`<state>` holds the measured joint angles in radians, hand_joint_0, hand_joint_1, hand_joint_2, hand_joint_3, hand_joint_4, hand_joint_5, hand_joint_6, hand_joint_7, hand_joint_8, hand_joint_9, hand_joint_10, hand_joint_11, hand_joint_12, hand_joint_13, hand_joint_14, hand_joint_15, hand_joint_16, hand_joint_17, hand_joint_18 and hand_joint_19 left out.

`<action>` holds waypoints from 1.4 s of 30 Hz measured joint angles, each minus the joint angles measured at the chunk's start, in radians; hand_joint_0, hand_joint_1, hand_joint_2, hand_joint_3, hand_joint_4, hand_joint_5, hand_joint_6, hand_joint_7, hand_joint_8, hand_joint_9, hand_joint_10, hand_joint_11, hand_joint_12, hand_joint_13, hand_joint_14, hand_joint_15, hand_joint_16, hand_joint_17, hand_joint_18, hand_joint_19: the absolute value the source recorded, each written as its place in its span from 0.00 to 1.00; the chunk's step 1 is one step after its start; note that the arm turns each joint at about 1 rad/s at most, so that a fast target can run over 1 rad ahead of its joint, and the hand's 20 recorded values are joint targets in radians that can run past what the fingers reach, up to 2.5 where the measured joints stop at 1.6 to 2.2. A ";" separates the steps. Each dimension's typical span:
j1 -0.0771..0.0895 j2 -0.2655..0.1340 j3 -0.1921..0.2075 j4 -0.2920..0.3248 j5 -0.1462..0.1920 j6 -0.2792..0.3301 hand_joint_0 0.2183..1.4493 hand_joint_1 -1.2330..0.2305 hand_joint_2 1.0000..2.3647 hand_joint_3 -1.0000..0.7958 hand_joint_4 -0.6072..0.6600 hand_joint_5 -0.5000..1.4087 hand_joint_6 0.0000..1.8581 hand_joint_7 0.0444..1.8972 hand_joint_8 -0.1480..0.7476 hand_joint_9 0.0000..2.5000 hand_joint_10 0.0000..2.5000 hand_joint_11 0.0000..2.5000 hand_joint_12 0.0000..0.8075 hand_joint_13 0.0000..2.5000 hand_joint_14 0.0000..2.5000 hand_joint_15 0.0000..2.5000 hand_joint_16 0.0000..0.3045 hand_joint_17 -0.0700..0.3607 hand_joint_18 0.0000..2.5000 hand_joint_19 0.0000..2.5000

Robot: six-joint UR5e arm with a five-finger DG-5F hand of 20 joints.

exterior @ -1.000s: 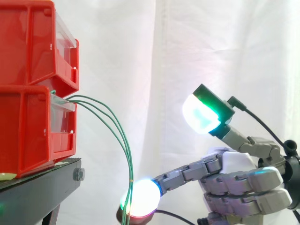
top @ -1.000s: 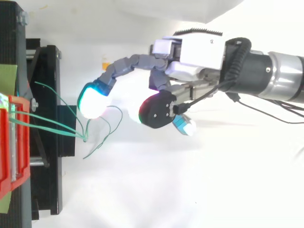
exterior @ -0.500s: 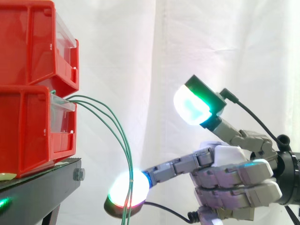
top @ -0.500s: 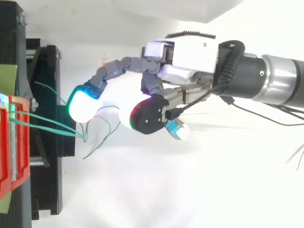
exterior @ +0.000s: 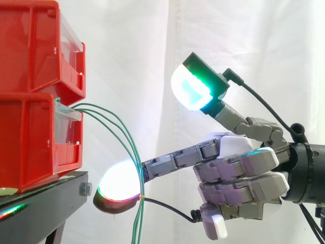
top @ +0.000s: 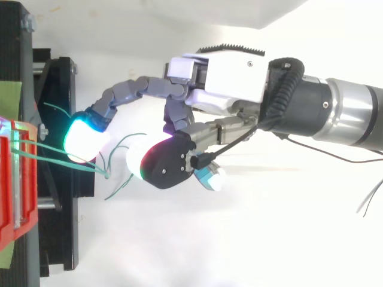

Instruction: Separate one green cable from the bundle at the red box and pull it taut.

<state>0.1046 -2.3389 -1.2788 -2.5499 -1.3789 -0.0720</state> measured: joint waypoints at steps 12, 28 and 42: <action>0.032 0.001 0.001 -0.035 0.034 0.005 0.12 0.51 0.00 0.28 0.76 0.17 0.27 0.33 0.63 0.84 0.01 0.17 0.72 0.88 0.01 0.23 0.30 0.64 1.00 0.07; 0.056 0.001 0.000 -0.088 0.033 0.021 0.12 0.50 0.00 0.28 0.76 0.18 0.27 0.33 0.62 0.85 0.01 0.17 0.73 0.89 0.01 0.23 0.30 0.64 1.00 0.07; 0.058 0.002 0.001 -0.096 0.030 0.031 0.13 0.50 0.00 0.28 0.76 0.18 0.27 0.34 0.62 0.85 0.01 0.17 0.72 0.89 0.01 0.23 0.30 0.64 1.00 0.08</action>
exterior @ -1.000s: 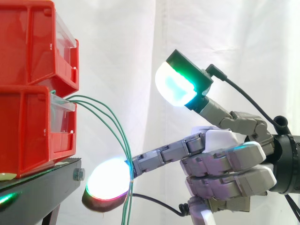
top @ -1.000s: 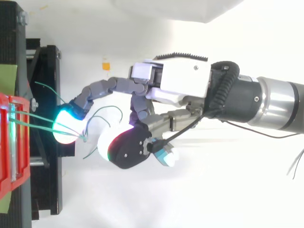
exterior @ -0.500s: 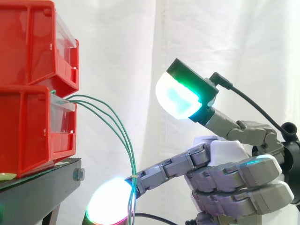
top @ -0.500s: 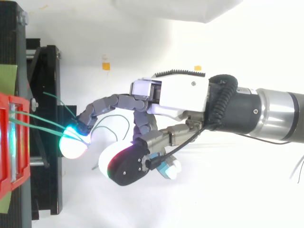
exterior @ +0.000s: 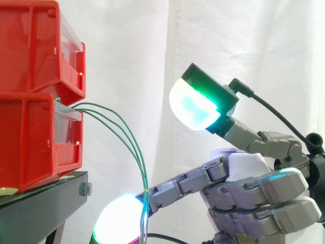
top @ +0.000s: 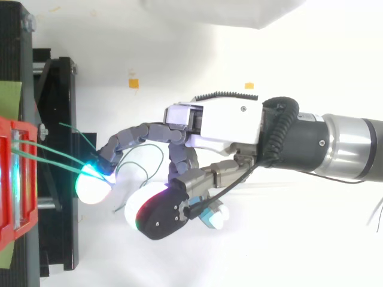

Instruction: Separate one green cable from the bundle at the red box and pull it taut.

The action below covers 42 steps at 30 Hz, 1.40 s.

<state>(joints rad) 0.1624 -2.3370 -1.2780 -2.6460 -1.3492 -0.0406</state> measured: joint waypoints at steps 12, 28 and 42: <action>0.000 0.021 0.000 -0.057 -0.027 0.016 0.14 0.50 0.00 0.28 0.77 0.18 0.27 0.34 0.61 0.85 0.01 0.18 0.71 0.89 0.01 0.24 0.30 0.64 1.00 0.09; 0.000 0.055 0.000 -0.128 -0.030 0.021 0.14 0.50 0.00 0.28 0.76 0.18 0.27 0.33 0.61 0.86 0.01 0.17 0.71 0.89 0.01 0.24 0.30 0.64 1.00 0.09; -0.003 0.091 0.000 -0.178 -0.030 0.021 0.14 0.50 0.00 0.28 0.76 0.18 0.27 0.34 0.61 0.86 0.01 0.17 0.70 0.89 0.01 0.23 0.30 0.64 1.00 0.09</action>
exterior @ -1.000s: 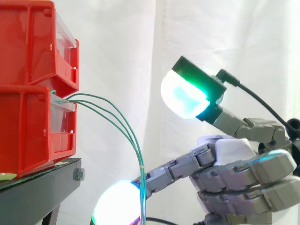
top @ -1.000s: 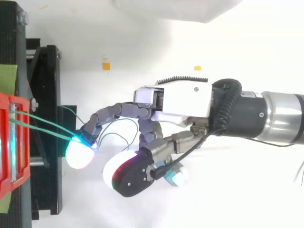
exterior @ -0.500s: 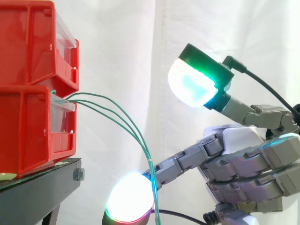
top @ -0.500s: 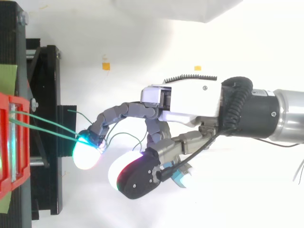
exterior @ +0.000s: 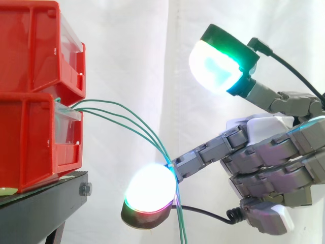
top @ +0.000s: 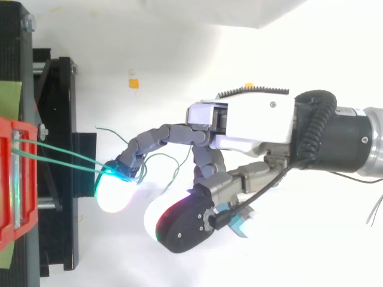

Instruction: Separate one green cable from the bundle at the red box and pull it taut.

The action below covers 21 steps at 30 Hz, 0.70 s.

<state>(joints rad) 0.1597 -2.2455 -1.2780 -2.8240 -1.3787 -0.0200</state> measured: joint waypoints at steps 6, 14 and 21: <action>-0.001 0.004 0.000 -0.007 0.002 0.000 0.14 0.50 0.00 0.28 0.76 0.18 0.27 0.33 0.61 0.86 0.01 0.18 0.71 0.89 0.01 0.23 0.30 0.64 1.00 0.09; -0.009 0.004 0.000 -0.008 0.027 0.000 0.14 0.50 0.00 0.28 0.76 0.18 0.27 0.34 0.61 0.86 0.01 0.18 0.70 0.89 0.01 0.23 0.30 0.64 1.00 0.09; -0.015 0.005 -0.001 -0.009 0.052 0.000 0.14 0.50 0.00 0.28 0.76 0.18 0.27 0.33 0.61 0.86 0.01 0.17 0.71 0.89 0.01 0.24 0.30 0.64 1.00 0.09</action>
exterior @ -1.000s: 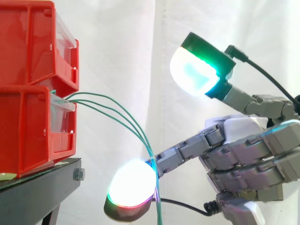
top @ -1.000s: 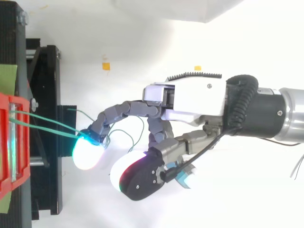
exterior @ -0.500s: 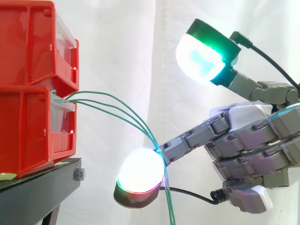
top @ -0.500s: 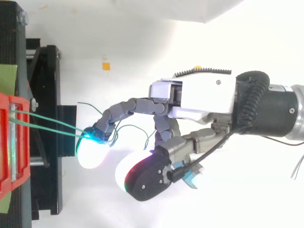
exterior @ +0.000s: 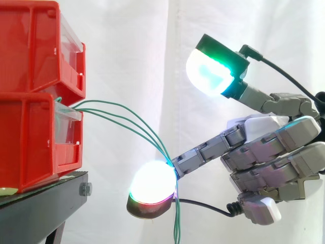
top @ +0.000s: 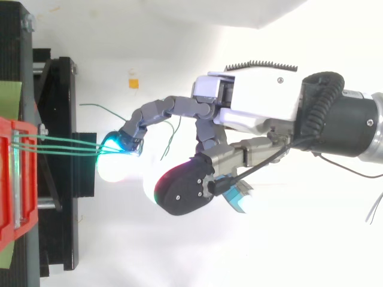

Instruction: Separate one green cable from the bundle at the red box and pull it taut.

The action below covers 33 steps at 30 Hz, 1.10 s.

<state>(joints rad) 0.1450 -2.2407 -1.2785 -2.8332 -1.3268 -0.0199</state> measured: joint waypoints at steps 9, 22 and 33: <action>0.004 0.000 0.001 -0.003 0.033 -0.001 0.14 0.50 0.00 0.28 0.76 0.18 0.27 0.34 0.61 0.85 0.01 0.18 0.71 0.88 0.01 0.23 0.30 0.64 1.00 0.10; 0.041 0.000 0.001 -0.006 0.160 -0.052 0.14 0.50 0.00 0.28 0.75 0.18 0.27 0.33 0.61 0.85 0.01 0.18 0.71 0.88 0.01 0.23 0.30 0.64 1.00 0.09; 0.067 0.000 0.001 0.071 0.241 -0.083 0.14 0.50 0.00 0.28 0.75 0.18 0.27 0.33 0.61 0.85 0.01 0.18 0.72 0.88 0.01 0.22 0.30 0.64 1.00 0.09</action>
<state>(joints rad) 0.2121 -2.2411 -1.2775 -2.7622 -1.0854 -0.1032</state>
